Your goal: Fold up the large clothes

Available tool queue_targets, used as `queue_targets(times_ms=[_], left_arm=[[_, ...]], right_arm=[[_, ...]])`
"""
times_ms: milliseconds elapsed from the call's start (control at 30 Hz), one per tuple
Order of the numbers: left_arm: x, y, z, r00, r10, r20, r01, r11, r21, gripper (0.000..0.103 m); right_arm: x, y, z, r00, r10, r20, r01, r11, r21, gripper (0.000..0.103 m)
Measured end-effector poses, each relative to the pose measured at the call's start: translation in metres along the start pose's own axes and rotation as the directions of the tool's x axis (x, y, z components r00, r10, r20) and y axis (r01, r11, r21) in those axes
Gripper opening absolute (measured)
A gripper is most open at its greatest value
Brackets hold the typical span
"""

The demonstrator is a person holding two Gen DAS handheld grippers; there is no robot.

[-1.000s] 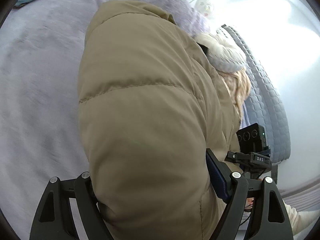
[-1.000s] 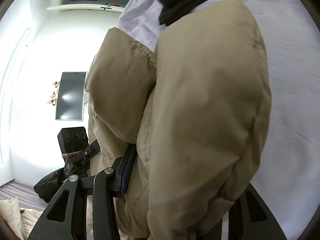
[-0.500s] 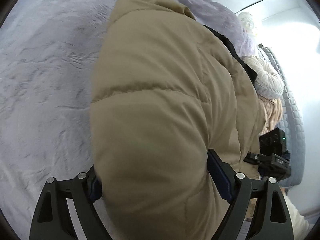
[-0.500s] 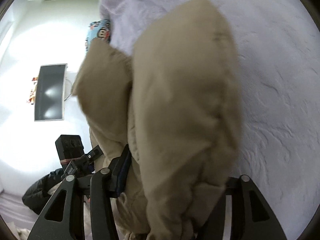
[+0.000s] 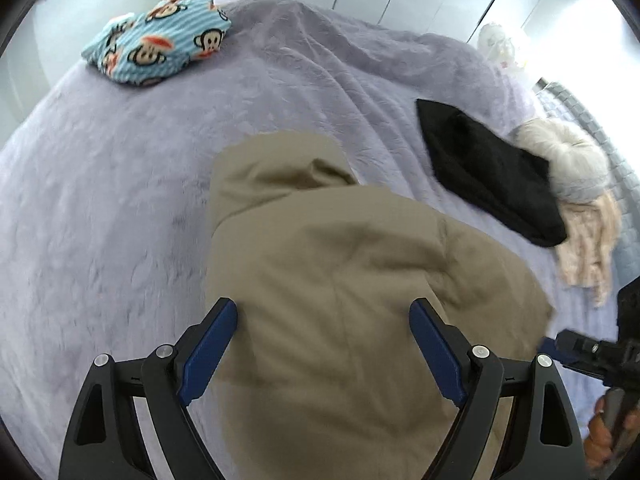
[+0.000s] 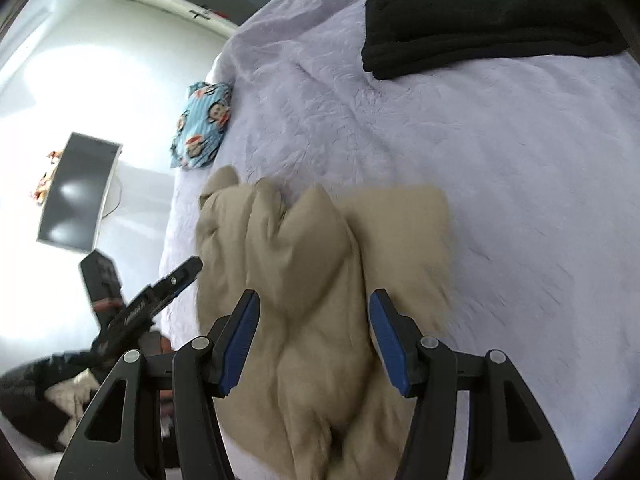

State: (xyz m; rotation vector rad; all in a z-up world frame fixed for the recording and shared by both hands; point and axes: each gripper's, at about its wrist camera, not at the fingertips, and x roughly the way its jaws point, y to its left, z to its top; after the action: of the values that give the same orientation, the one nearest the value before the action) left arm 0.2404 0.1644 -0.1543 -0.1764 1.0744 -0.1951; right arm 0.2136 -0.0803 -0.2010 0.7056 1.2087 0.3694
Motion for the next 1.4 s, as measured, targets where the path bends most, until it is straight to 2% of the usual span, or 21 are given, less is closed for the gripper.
queue_targets(times_ms=[33, 67, 100, 133, 233, 300, 467, 700, 800, 933, 1100, 1167, 1300, 1400], left_arm=[[0.006, -0.004, 0.003, 1.0, 0.019, 0.006, -0.019, 1.0, 0.01, 0.089], [0.01, 0.0, 0.002, 1.0, 0.03, 0.005, -0.03, 0.999, 0.012, 0.089], [0.014, -0.004, 0.002, 0.999, 0.035, -0.002, -0.035, 0.999, 0.006, 0.089], [0.019, -0.006, -0.001, 0.999, 0.038, -0.009, -0.038, 0.999, 0.002, 0.089], [0.029, -0.031, -0.007, 0.997, 0.077, -0.018, -0.076, 0.994, 0.078, 0.089], [0.033, -0.05, -0.017, 0.994, 0.105, -0.012, -0.102, 0.983, 0.151, 0.089], [0.042, -0.067, -0.027, 0.988, 0.154, -0.001, -0.15, 0.964, 0.218, 0.089], [0.003, -0.05, -0.035, 0.993, 0.115, -0.006, -0.112, 0.982, 0.151, 0.089], [-0.021, -0.042, -0.054, 0.994, 0.109, 0.01, -0.109, 0.984, 0.139, 0.089], [-0.043, -0.031, -0.085, 0.993, 0.12, -0.005, -0.119, 0.983, 0.142, 0.089], [-0.049, -0.029, -0.126, 0.99, 0.128, -0.051, -0.117, 0.978, 0.175, 0.089], [-0.043, -0.029, -0.145, 0.987, 0.141, -0.08, -0.123, 0.973, 0.195, 0.091], [-0.041, -0.03, -0.16, 0.983, 0.159, -0.095, -0.138, 0.971, 0.198, 0.091], [-0.041, -0.03, -0.163, 0.982, 0.155, -0.107, -0.135, 0.975, 0.177, 0.091]], right_arm=[[0.013, 0.0, 0.007, 1.0, 0.027, 0.011, -0.028, 0.999, 0.047, 0.06], [0.027, -0.001, 0.012, 0.999, 0.04, 0.022, -0.042, 0.994, 0.099, 0.054], [0.053, 0.002, 0.019, 0.999, 0.023, 0.027, -0.027, 0.991, 0.133, 0.026], [0.052, -0.005, 0.015, 1.0, -0.013, 0.021, 0.009, 0.988, 0.154, 0.01], [0.072, -0.016, 0.014, 0.992, -0.126, -0.012, 0.126, 0.978, 0.164, 0.008], [0.081, -0.026, 0.012, 0.985, -0.167, -0.037, 0.171, 0.973, 0.156, 0.007], [0.072, -0.047, -0.001, 0.985, -0.167, -0.055, 0.174, 0.967, 0.184, 0.004], [0.061, -0.03, -0.006, 0.976, -0.205, -0.075, 0.213, 0.969, 0.126, 0.007], [0.053, -0.02, -0.013, 0.969, -0.233, -0.079, 0.24, 0.966, 0.097, 0.007], [0.037, -0.002, -0.028, 0.961, -0.266, -0.073, 0.269, 0.962, 0.037, 0.007], [0.01, 0.036, -0.054, 0.971, -0.237, -0.022, 0.235, 0.969, -0.07, 0.008], [0.006, 0.049, -0.069, 0.974, -0.226, -0.031, 0.221, 0.968, -0.122, 0.008], [0.013, 0.057, -0.094, 0.957, -0.28, -0.078, 0.261, 0.946, -0.192, 0.008], [0.023, 0.048, -0.112, 0.93, -0.354, -0.095, 0.327, 0.919, -0.218, 0.008]])
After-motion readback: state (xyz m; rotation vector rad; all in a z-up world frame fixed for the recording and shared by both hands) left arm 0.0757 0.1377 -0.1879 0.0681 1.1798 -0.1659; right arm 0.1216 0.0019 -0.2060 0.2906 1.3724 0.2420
